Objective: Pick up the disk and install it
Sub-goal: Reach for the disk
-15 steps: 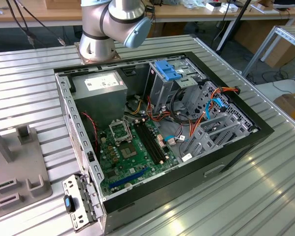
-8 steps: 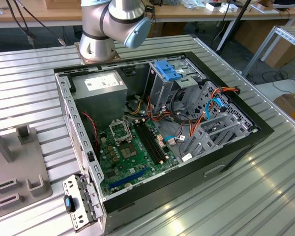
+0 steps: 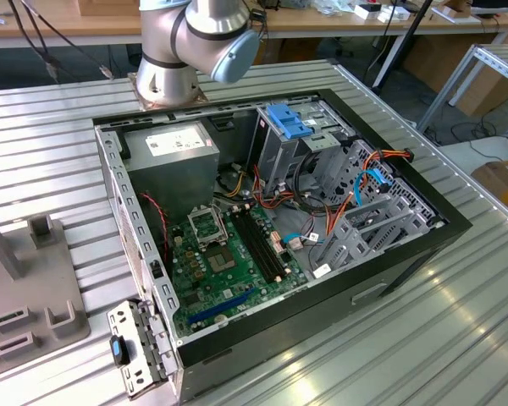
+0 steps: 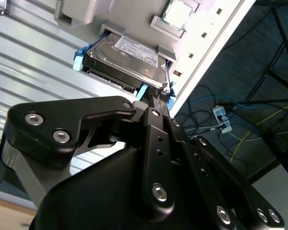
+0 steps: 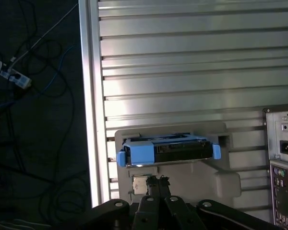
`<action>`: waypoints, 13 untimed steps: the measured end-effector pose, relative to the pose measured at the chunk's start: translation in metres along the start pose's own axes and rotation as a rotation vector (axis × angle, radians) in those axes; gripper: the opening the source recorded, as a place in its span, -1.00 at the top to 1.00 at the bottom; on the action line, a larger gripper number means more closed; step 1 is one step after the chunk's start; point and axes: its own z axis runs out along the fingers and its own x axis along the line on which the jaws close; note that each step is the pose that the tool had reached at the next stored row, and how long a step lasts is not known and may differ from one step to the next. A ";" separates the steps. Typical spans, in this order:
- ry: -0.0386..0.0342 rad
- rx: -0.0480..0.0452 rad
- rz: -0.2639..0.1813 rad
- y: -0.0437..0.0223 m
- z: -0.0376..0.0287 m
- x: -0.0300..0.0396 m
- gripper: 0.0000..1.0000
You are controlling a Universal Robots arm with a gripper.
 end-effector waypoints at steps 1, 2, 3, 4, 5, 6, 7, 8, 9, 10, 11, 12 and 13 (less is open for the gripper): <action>-0.0001 0.0000 0.000 0.0013 0.0001 0.0018 0.79; -0.0001 -0.0002 0.000 0.0026 0.0004 0.0026 0.79; 0.0000 -0.0019 0.000 0.0031 0.0012 0.0027 0.79; 0.0002 -0.0034 0.000 0.0047 0.0026 0.0029 0.79; 0.0002 -0.0044 0.000 0.0066 0.0045 0.0031 0.79; 0.0001 -0.0049 0.000 0.0074 0.0060 0.0032 0.79; 0.0004 -0.0048 0.000 0.0074 0.0062 0.0032 0.79; 0.0004 -0.0048 0.000 0.0075 0.0062 0.0032 0.79; 0.0023 -0.0047 0.000 0.0076 0.0062 0.0032 0.79; 0.0353 -0.0021 0.002 0.0076 0.0064 0.0029 0.79; 0.0422 -0.0017 0.002 0.0075 0.0065 0.0028 0.79; 0.0422 -0.0017 0.002 0.0076 0.0065 0.0025 0.79; 0.0424 -0.0013 0.002 0.0079 0.0067 -0.0017 0.79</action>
